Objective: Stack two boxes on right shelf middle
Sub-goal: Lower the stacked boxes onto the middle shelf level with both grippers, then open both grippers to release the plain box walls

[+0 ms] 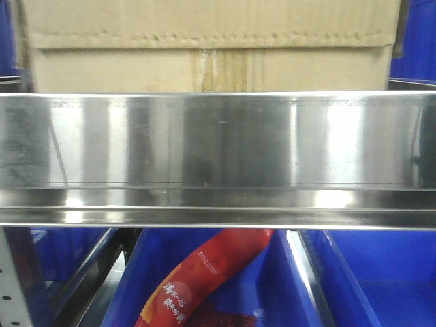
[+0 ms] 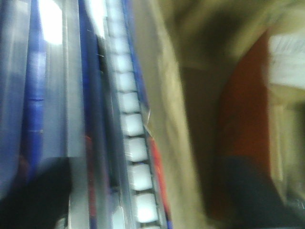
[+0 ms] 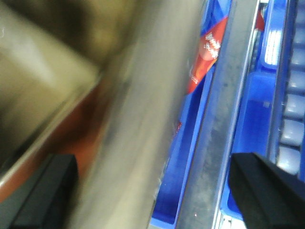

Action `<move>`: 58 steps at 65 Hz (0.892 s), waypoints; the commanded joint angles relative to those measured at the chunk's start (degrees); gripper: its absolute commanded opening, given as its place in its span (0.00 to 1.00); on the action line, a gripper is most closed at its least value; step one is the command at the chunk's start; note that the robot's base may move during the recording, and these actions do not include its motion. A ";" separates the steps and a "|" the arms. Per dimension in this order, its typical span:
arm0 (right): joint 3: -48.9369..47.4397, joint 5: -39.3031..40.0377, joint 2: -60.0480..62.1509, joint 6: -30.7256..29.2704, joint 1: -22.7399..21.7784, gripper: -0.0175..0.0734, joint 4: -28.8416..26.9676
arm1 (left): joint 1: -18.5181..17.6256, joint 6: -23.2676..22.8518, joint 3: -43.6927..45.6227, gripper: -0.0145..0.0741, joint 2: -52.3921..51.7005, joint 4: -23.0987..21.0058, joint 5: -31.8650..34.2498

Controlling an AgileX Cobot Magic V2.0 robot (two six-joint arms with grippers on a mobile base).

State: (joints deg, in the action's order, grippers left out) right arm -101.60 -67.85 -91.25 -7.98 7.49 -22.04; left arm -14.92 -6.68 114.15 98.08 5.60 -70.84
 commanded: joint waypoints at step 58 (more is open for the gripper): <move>24.08 15.21 30.15 -4.03 -0.39 0.02 3.58 | 0.20 0.22 -35.93 0.04 -36.24 -1.44 18.34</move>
State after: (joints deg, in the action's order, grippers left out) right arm -83.08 -57.08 -64.84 -10.10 7.49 -19.69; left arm -14.92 -6.68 84.68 66.71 4.31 -58.37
